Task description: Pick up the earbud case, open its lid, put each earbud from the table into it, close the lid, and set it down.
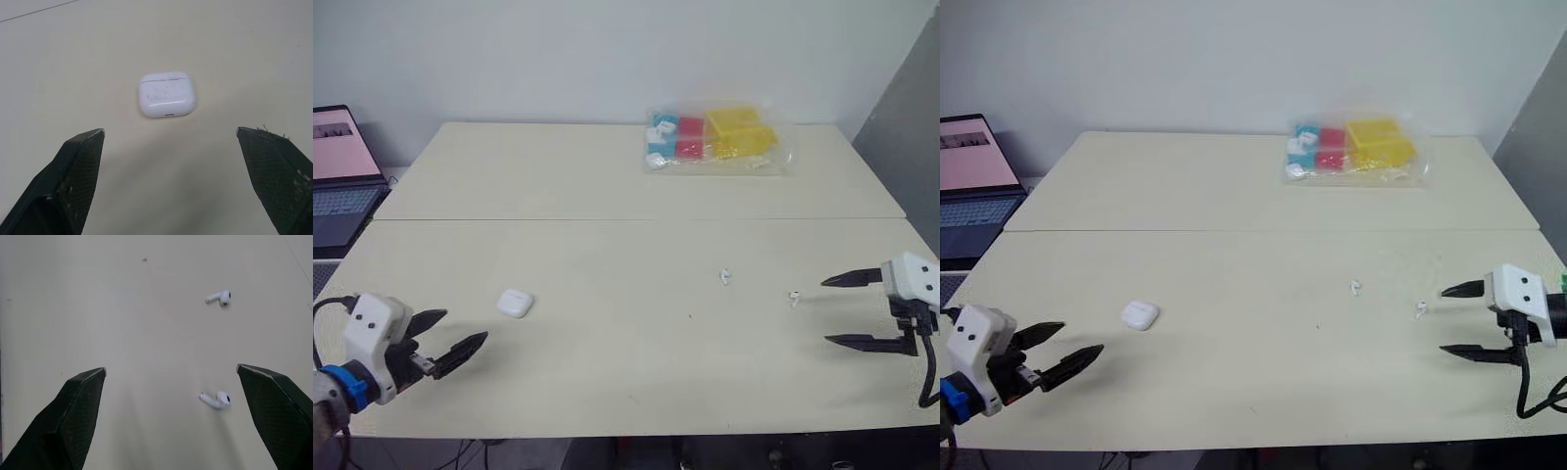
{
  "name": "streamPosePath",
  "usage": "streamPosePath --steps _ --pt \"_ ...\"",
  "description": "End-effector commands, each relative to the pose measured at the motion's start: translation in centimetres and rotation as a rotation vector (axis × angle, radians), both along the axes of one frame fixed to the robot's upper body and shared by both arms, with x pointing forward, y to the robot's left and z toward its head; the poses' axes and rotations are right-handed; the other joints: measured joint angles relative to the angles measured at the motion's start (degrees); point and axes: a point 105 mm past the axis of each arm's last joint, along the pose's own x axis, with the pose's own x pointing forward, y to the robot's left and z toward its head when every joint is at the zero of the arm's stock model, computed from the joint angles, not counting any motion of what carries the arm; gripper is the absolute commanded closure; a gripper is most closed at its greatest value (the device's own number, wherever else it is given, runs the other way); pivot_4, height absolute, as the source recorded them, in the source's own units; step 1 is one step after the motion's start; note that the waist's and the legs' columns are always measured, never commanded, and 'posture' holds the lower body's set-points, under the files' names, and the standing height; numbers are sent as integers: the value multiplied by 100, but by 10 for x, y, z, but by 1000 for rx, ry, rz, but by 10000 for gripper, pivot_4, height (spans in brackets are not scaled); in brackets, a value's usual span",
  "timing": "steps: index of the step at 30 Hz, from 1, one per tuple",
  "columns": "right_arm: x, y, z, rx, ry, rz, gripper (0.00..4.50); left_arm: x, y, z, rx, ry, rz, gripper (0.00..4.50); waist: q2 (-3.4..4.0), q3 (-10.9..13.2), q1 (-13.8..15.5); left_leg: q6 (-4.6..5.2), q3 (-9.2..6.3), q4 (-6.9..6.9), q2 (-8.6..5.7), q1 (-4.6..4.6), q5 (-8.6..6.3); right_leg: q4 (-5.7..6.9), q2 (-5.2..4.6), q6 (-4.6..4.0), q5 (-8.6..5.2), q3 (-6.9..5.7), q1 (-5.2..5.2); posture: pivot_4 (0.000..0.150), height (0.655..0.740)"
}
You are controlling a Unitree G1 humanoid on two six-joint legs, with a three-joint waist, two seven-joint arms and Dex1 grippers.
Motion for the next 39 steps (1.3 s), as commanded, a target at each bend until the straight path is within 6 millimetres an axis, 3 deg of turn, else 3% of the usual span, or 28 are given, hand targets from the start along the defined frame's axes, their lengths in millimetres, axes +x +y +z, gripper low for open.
streamPosePath --steps 1,4,8,13,39 --pt "0 62 26 155 -35 170 194 13 -10 -1 20 -10 -21 0 0 0 -16 0 -4 0 2 2 0 0 1 3 2 1 0 1500 7400" --pt "2 99 44 250 -33 264 194 29 -15 -9 11 -5 -14 0 0 0 -11 -1 -15 1 1 2 1 5 3 16 14 0 0 1500 7400" --pt "5 116 52 282 -35 303 194 43 -22 -15 16 8 -13 0 -10 -5 42 -1 -14 1 0 -8 1 -7 4 20 15 -9 4 1500 7400" --pt "4 117 50 259 -37 332 194 51 -16 -21 10 40 57 0 -11 -5 50 -5 -19 -2 -6 -28 -2 -17 -11 19 17 -3 -7 1500 7400" --pt "5 122 44 257 -54 359 194 76 -29 -37 31 137 27 0 -11 -6 19 -4 -20 1 0 -9 -1 -1 -8 24 17 -6 -4 1500 7400"
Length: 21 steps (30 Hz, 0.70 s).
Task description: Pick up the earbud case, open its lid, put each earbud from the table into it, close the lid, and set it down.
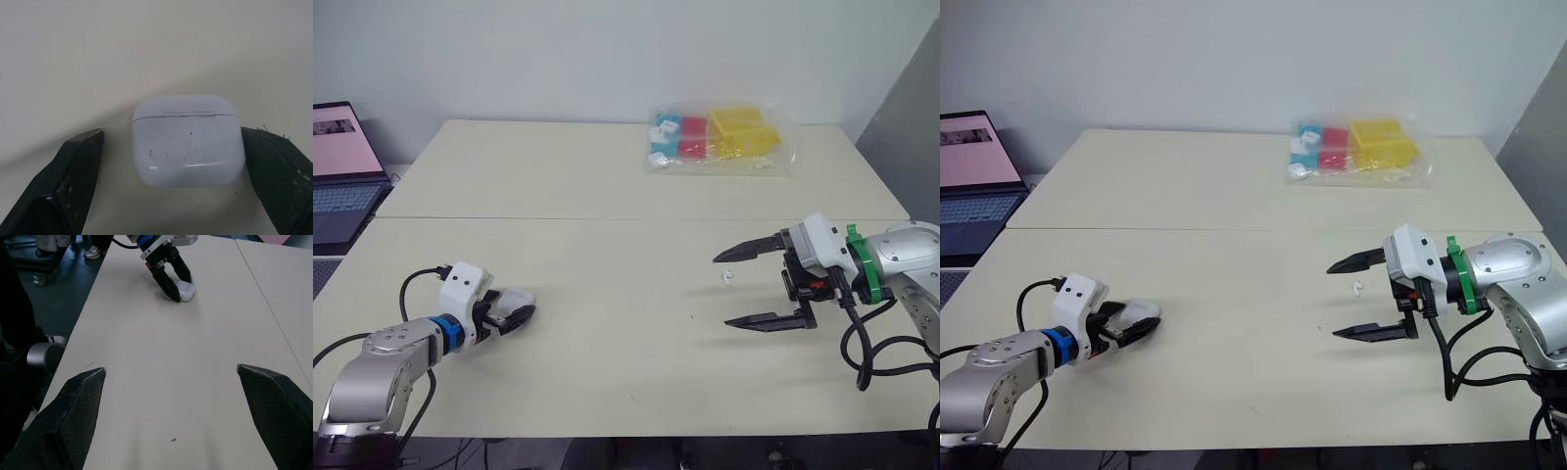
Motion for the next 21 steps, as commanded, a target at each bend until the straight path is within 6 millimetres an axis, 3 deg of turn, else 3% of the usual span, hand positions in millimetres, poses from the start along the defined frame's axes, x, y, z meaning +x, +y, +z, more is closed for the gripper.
streamPosePath --steps 1,8,15,21 --pt "-2 2 9 5 -50 27 194 0 0 0 8 21 -17 0 0 0 -1 0 0 0 0 0 0 0 0 0 0 0 0 1500 7400" --pt "-3 2 9 1 -56 24 194 0 -5 -4 15 65 -38 0 1 0 7 0 0 -1 -1 -1 0 -2 0 0 0 1 0 1500 7400" --pt "-2 3 10 3 -65 22 0 -10 -1 -12 29 120 -47 16927 1 -1 -2 0 2 -2 -1 0 0 -3 0 0 0 2 0 1500 7400" --pt "-1 2 12 2 -74 14 0 -22 -16 -12 23 142 -172 17125 3 -1 -13 -1 8 -5 0 0 0 -8 -2 0 -1 7 -1 1500 7400"
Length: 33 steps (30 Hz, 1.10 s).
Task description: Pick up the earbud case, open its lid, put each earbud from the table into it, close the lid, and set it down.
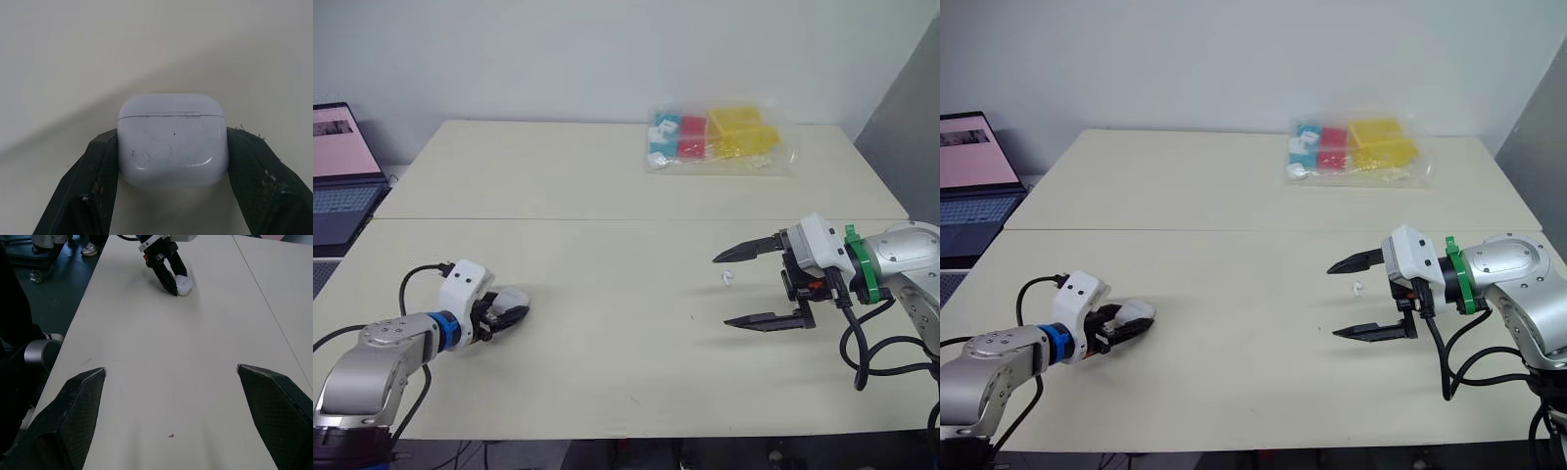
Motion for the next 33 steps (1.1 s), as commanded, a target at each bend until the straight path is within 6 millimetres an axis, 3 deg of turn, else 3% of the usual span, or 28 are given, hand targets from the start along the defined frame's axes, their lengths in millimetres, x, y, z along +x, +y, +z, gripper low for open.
streamPosePath --steps 1,4,8,12,17,24,33 --pt "-2 2 12 6 -67 18 0 -12 -20 -10 -51 59 -106 17125 0 0 4 0 0 0 0 0 0 0 0 0 0 0 0 1500 7400" --pt "-1 0 15 7 -69 3 0 -12 -46 2 -60 -5 -267 17125 0 0 10 0 -1 1 -1 -2 0 0 -2 0 0 -1 0 1500 7400" --pt "-1 -9 16 -13 -73 -44 0 -12 -103 32 -151 -206 -571 17125 -2 2 84 0 -1 5 -5 -10 0 -5 -8 0 1 -5 0 1500 7400" --pt "-2 -15 15 -25 -73 -98 0 -5 -153 43 -163 -358 -807 17125 -3 1 147 0 4 9 -9 -16 0 -6 -3 2 2 -8 0 1500 7400" --pt "-7 -21 15 -20 -33 -184 0 7 -197 61 -262 -500 -918 17125 -1 1 122 0 11 7 -5 -20 0 -7 9 3 2 -4 0 1500 7400" --pt "-14 -28 14 45 198 -439 0 11 -224 71 -203 -713 -1071 17125 -1 0 103 1 7 7 3 -19 0 -2 32 2 2 -3 0 1500 7400" --pt "-7 -17 -13 81 557 -639 0 9 -233 77 -142 -901 -1171 17125 -2 1 76 1 11 16 0 -21 1 -3 44 7 5 2 5 1500 7400"
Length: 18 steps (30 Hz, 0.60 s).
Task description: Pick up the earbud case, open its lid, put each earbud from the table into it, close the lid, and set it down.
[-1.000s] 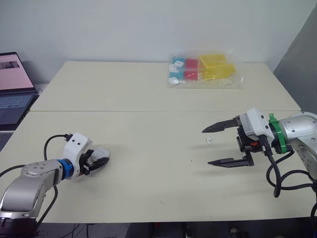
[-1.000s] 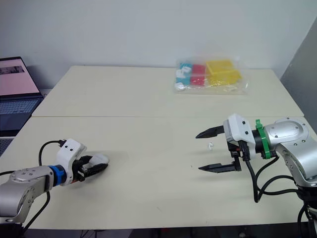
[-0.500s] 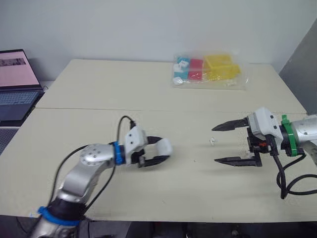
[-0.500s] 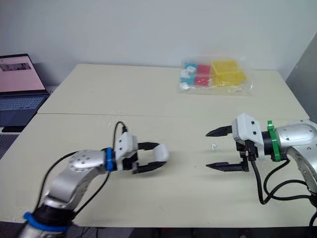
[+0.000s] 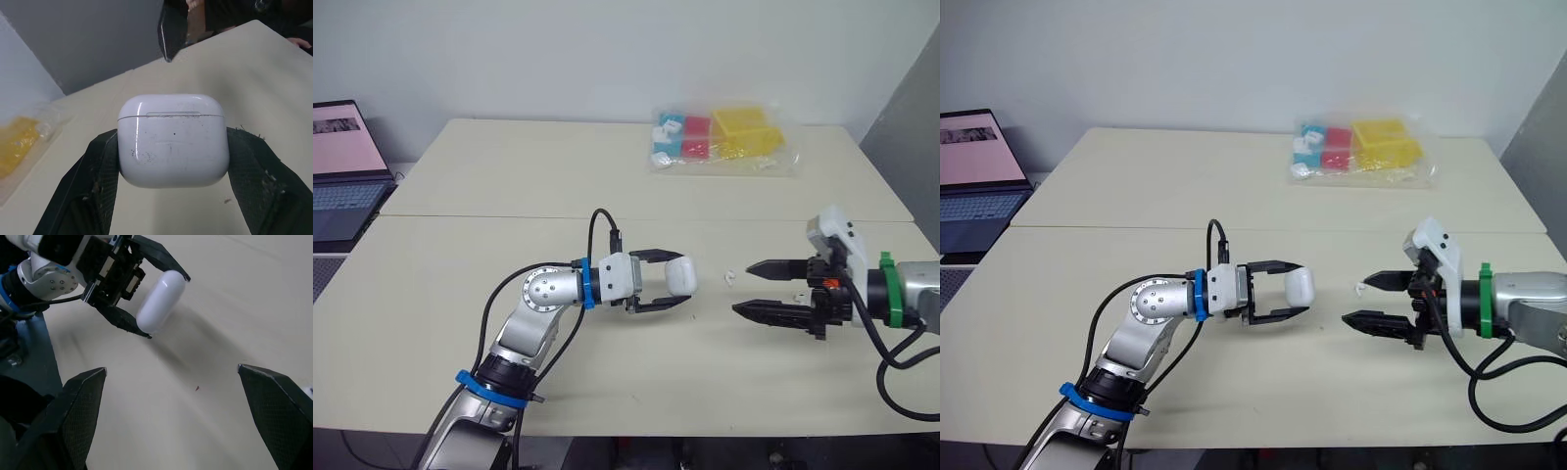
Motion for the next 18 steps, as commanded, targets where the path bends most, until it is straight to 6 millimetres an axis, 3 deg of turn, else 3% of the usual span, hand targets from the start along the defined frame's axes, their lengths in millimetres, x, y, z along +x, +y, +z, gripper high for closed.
streamPosePath --steps 1,6,18 --pt "3 9 -2 34 49 -34 0 -4 -4 9 -12 -85 -42 17125 0 0 -8 0 0 -1 -1 -1 0 -1 10 0 0 1 0 1500 7400" --pt "19 24 -1 151 83 -96 0 -6 -9 11 -32 -107 -51 17125 0 0 -50 0 -4 -2 1 -11 0 -7 15 2 0 0 -2 1500 7400" --pt "22 58 -8 272 197 -90 0 -8 -9 11 -23 -113 -36 17125 0 0 -76 1 -7 -3 7 -13 0 -8 24 3 0 -2 -6 1500 7400"
